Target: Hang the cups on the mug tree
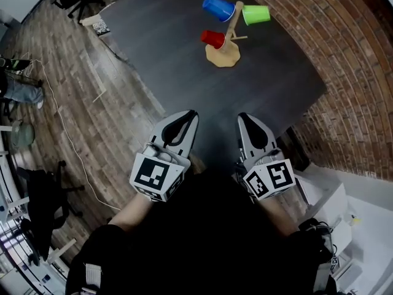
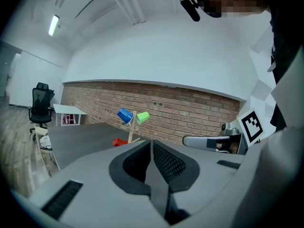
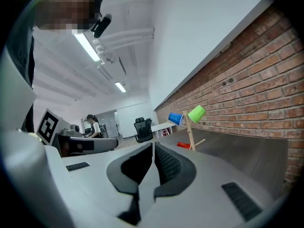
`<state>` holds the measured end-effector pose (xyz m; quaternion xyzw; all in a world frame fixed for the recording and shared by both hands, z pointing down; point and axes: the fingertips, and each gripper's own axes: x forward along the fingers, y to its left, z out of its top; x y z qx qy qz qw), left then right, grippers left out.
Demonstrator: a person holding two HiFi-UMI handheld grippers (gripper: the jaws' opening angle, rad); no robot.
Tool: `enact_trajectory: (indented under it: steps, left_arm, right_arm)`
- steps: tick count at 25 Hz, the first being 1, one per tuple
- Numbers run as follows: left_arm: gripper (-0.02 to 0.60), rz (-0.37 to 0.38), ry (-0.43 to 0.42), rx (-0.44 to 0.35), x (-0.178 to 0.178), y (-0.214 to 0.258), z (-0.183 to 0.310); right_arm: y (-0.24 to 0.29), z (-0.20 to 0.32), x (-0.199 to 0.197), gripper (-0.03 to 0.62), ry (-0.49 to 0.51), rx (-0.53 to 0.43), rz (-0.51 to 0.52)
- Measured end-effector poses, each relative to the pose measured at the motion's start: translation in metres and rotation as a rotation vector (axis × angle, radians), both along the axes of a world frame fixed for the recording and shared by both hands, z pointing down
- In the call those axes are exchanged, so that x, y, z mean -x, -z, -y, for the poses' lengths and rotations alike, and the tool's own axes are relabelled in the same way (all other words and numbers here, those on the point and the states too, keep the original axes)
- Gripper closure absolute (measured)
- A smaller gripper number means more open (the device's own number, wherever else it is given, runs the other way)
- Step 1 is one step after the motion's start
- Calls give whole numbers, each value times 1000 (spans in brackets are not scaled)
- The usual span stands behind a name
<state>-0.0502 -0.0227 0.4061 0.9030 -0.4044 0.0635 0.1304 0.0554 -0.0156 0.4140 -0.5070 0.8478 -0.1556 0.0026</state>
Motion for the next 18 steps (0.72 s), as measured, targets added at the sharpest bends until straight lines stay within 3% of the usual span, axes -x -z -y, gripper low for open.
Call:
enact_trajectory:
  steps: [8,18]
  left_arm:
    - [548,5,98,-7,32,4,14]
    - [548,10,133,3,45,-1,26]
  right_arm:
    - [3,1,-6,554,-10,-9,13]
    - [-7,2,0,555,6,14,-5]
